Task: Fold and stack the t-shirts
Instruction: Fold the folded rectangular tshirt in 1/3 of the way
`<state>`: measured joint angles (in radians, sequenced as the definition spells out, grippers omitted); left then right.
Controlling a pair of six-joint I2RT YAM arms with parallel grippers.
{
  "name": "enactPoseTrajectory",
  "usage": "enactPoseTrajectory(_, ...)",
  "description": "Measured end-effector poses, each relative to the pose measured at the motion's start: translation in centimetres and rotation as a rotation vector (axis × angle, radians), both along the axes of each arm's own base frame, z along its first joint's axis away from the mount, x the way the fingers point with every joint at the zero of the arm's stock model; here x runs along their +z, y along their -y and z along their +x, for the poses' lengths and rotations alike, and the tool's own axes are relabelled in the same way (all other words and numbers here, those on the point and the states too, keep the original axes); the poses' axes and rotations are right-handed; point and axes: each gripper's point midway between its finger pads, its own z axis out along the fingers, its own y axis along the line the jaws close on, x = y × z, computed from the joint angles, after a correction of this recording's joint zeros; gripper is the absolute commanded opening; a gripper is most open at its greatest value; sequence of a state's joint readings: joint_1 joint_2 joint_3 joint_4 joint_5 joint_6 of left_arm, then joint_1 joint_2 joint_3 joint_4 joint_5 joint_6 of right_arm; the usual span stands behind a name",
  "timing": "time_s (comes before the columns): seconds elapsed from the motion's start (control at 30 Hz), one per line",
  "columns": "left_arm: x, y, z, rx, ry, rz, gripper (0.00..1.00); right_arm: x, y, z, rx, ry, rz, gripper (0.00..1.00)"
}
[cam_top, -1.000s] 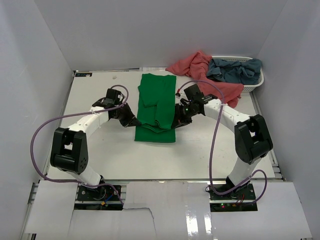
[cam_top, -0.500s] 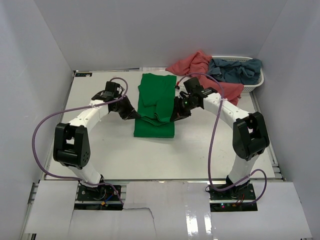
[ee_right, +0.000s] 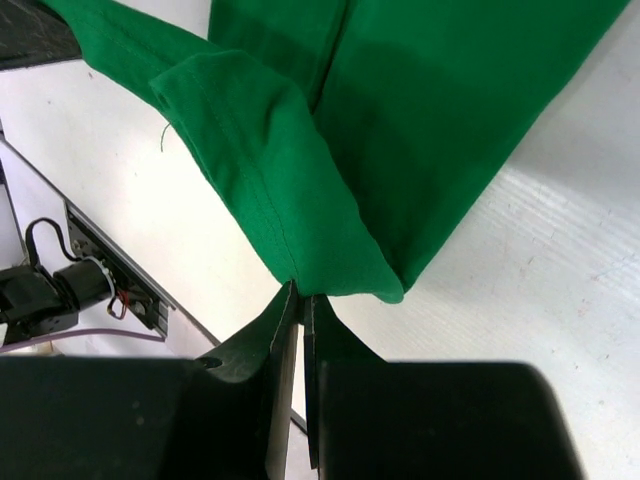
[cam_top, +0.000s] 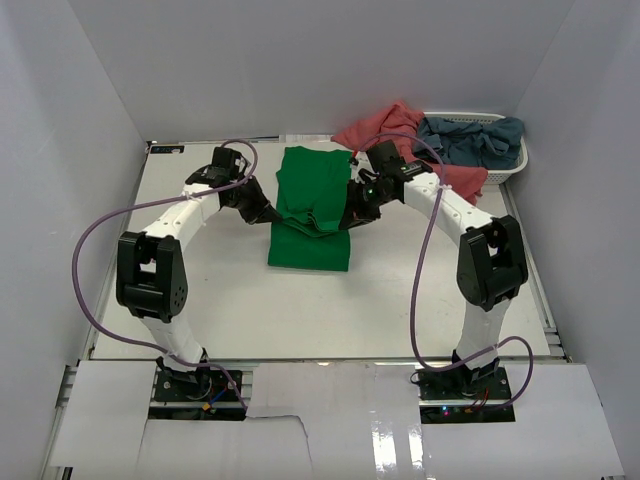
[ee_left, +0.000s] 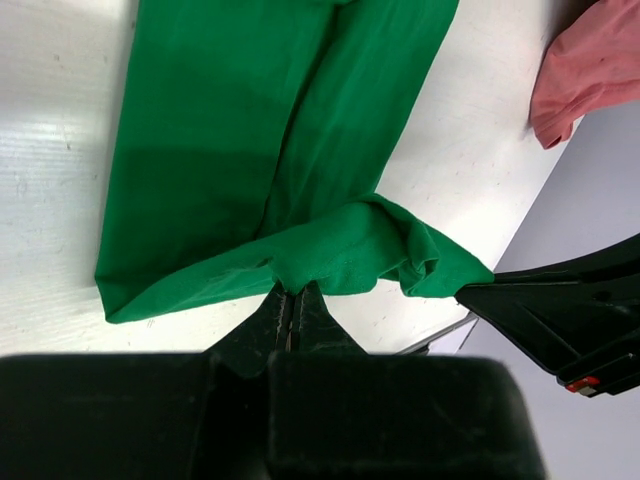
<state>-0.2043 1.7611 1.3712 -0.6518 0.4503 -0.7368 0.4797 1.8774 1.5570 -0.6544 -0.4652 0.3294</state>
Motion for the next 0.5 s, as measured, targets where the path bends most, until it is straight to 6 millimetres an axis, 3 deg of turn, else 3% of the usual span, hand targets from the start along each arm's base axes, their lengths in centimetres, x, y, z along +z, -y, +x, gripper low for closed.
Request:
enactPoseTrajectory(0.27, 0.5, -0.3, 2.1, 0.003, 0.019, 0.006, 0.00, 0.9, -0.4, 2.3, -0.006, 0.025, 0.008, 0.08)
enactPoseTrajectory(0.5, 0.3, -0.8, 4.0, 0.014, 0.019, 0.011, 0.00, 0.6, -0.3, 4.1, -0.015, 0.026, 0.002, 0.08)
